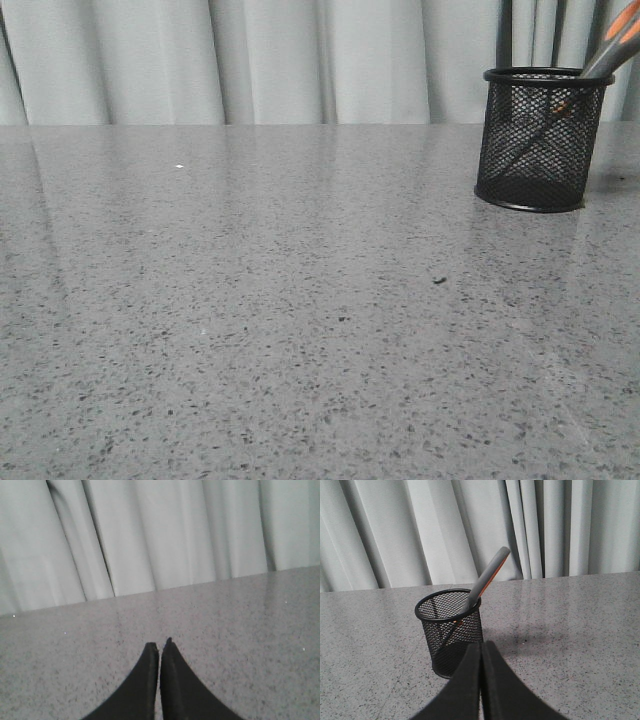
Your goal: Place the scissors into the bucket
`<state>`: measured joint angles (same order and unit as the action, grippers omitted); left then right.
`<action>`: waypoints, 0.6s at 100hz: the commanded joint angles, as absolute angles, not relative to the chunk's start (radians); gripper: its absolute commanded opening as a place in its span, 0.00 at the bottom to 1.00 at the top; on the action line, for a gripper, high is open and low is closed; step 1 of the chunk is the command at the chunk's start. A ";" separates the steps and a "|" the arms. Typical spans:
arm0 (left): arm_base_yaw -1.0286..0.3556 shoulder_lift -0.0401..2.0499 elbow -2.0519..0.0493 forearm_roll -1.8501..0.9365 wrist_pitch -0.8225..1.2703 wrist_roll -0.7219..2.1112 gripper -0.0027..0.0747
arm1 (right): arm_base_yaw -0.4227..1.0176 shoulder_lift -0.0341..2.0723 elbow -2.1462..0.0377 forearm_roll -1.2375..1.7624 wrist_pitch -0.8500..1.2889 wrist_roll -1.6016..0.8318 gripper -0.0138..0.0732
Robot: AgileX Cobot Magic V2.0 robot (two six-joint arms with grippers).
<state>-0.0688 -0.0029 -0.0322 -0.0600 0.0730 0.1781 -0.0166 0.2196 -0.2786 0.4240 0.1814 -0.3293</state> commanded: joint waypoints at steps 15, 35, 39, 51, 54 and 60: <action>-0.043 -0.031 0.017 -0.057 0.015 0.139 0.01 | -0.024 0.227 -0.305 0.430 0.101 -0.337 0.08; -0.042 -0.031 0.016 -0.058 0.019 0.139 0.01 | -0.024 0.227 -0.305 0.430 0.101 -0.337 0.08; -0.042 -0.031 0.016 -0.058 0.021 0.139 0.01 | -0.024 0.227 -0.305 0.430 0.101 -0.337 0.08; -0.042 -0.031 0.016 -0.058 0.021 0.139 0.01 | -0.024 0.227 -0.305 0.430 0.101 -0.337 0.08; -0.042 -0.031 0.016 -0.058 0.021 0.139 0.01 | -0.024 0.227 -0.305 0.430 0.101 -0.337 0.08; -0.042 -0.031 0.016 -0.058 0.021 0.139 0.01 | -0.024 0.227 -0.305 0.430 0.101 -0.337 0.08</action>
